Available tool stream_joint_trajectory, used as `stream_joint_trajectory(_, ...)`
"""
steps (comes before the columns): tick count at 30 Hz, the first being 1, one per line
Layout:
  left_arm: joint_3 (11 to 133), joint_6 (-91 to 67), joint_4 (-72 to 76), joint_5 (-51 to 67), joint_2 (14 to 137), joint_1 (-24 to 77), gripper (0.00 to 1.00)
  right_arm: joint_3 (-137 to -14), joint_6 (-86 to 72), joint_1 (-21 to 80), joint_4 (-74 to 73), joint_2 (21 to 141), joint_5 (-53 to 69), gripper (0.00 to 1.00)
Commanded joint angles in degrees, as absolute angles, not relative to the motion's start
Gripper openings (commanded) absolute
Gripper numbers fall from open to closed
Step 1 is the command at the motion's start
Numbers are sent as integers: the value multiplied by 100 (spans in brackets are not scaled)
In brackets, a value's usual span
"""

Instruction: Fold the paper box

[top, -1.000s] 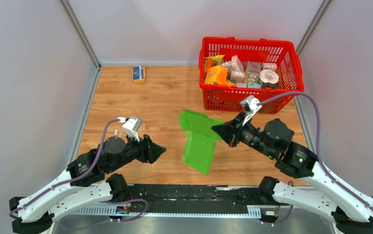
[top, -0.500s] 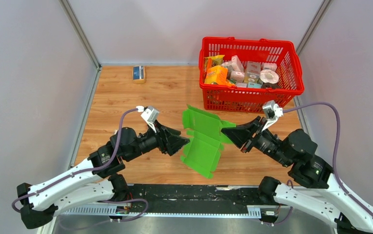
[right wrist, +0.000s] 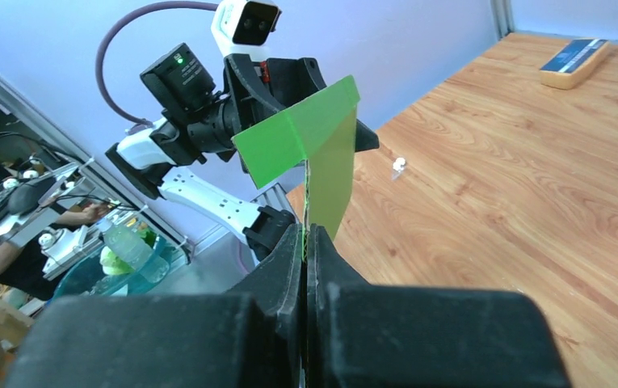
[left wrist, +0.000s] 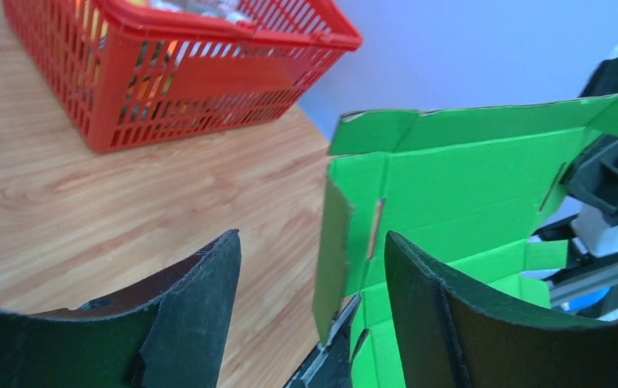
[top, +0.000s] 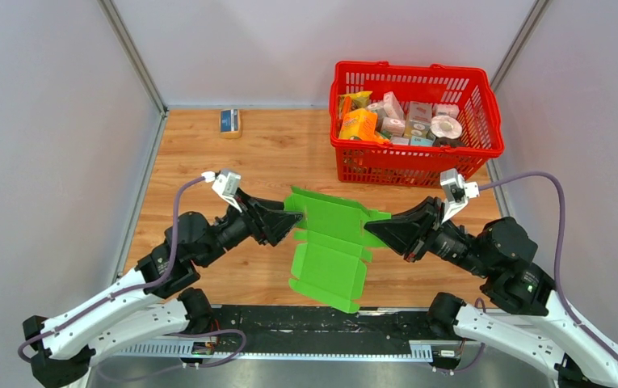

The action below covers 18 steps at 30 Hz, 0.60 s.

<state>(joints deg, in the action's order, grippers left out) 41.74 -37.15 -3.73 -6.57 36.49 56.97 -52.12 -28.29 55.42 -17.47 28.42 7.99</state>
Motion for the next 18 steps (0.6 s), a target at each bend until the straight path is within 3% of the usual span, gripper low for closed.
stream_joint_trajectory(1, 4087, -3727, 526, 174, 3586, 5555, 61, -5274, -3006, 5537, -1231, 2865, 1142, 0)
stream_joint_trajectory(3, 4069, -3630, 746, 700, 3542, 5520, 47, -5273, -2988, 5537, -1265, 2856, 1090, 0)
stream_joint_trajectory(4, 4069, -3586, 764, 851, 3525, 5520, 34, -5273, -2936, 5537, -1387, 2848, 968, 0)
stream_joint_trajectory(6, 4078, -3463, 617, 1123, 3428, 5511, 24, -5160, -2866, 5537, -1494, 2786, 827, 2)
stream_joint_trajectory(7, 4096, -3428, 528, 1168, 3384, 5511, 7, -5081, -2839, 5537, -1512, 2734, 652, 5)
stream_joint_trajectory(8, 4131, -3367, 432, 1212, 3314, 5511, 1, -4897, -2874, 5537, -1494, 2646, 590, 7)
stream_joint_trajectory(10, 4157, -3270, 107, 1239, 3226, 5511, 0, -4773, -2874, 5537, -1503, 2619, 563, 24)
stream_joint_trajectory(11, 4218, -3130, 36, 1196, 3121, 5511, 0, -4755, -2804, 5537, -1599, 2671, 519, 38)
stream_joint_trajectory(13, 4332, -2989, -622, 959, 3006, 5511, 0, -4991, -2664, 5537, -2324, 2820, 126, 53)
stream_joint_trajectory(14, 4385, -2832, -842, 871, 2884, 5511, 0, -5131, -2559, 5537, -2668, 2926, -34, 65)
stream_joint_trajectory(15, 4455, -2734, -1314, 757, 2831, 5511, 0, -5524, -2279, 5546, -3002, 3275, -366, 88)
stream_joint_trajectory(17, 4675, -2463, -1764, 703, 2717, 5511, 0, -5983, -1909, 5546, -4040, 3698, -843, 100)
stream_joint_trajectory(18, 4745, -2383, -2141, 755, 2681, 5511, 0, -6359, -1498, 5537, -4295, 4196, -835, 100)
